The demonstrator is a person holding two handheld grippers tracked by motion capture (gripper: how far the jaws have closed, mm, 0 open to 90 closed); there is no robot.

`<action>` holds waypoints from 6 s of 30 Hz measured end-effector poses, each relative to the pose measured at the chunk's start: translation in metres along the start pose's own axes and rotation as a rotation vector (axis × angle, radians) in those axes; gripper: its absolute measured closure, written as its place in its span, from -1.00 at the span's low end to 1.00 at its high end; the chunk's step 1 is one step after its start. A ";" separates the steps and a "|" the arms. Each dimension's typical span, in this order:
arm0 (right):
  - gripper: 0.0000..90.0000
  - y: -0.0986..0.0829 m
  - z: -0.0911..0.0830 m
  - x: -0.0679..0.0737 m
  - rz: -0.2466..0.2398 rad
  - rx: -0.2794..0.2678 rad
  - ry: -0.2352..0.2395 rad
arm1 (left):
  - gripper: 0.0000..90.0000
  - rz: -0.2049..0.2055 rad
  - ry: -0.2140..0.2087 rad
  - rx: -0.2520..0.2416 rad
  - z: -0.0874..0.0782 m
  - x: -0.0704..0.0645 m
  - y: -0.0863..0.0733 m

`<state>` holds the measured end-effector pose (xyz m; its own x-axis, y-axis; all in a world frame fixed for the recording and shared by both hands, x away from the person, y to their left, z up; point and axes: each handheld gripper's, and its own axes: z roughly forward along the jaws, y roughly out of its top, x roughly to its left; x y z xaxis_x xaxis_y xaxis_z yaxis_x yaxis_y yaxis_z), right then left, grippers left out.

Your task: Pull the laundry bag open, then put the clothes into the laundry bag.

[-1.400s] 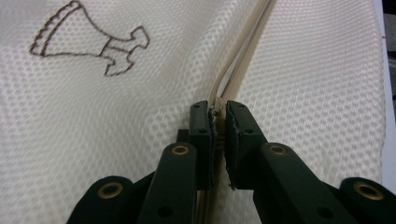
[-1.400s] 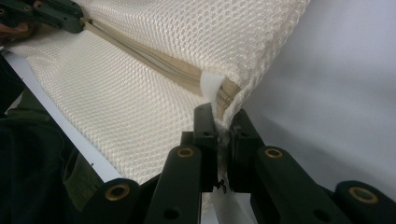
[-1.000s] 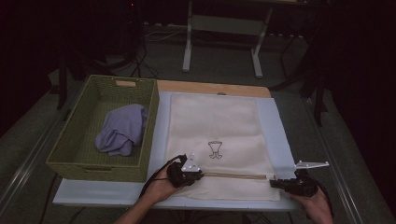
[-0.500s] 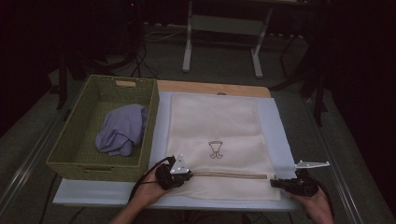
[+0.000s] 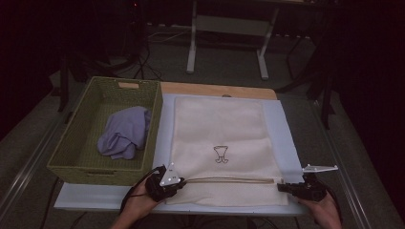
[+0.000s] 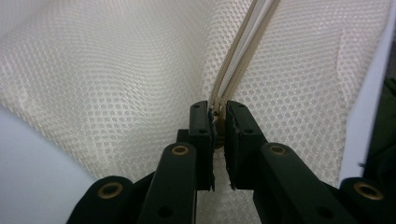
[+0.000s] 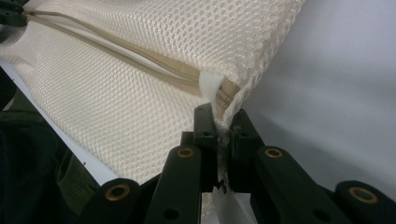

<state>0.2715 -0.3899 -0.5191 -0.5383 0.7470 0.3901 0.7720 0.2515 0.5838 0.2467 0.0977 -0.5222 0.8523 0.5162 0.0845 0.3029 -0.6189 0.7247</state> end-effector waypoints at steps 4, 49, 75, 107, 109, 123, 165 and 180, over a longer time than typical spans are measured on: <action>0.88 0.000 0.000 0.000 -0.002 0.002 -0.005 | 0.83 0.028 0.014 0.007 -0.004 -0.004 -0.003; 0.85 -0.001 0.006 0.002 -0.018 0.020 0.015 | 0.53 -0.090 0.064 -0.055 -0.044 0.002 -0.037; 0.43 0.000 -0.001 0.000 -0.029 -0.016 -0.057 | 0.49 -0.110 0.023 -0.131 -0.012 -0.002 0.005; 0.21 0.052 0.009 0.022 -0.154 -0.064 -0.120 | 0.44 -0.144 -0.009 -0.146 -0.004 -0.002 0.000; 0.20 0.056 0.011 0.025 -0.170 -0.060 -0.118 | 0.44 -0.147 -0.009 -0.147 -0.004 -0.002 0.000; 0.15 0.064 0.022 0.036 -0.214 -0.057 -0.126 | 0.43 -0.150 -0.021 -0.146 -0.001 -0.004 -0.001; -0.07 0.086 0.069 0.075 -0.361 0.024 -0.080 | 0.41 -0.161 -0.024 -0.153 -0.002 -0.003 -0.002; -0.19 0.092 0.085 0.089 -0.446 0.065 -0.070 | 0.39 -0.168 -0.019 -0.161 -0.003 -0.003 -0.002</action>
<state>0.3234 -0.2480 -0.4917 -0.8006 0.5962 0.0599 0.4905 0.5946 0.6371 0.2425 0.0996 -0.5218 0.8039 0.5919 -0.0579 0.3704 -0.4222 0.8274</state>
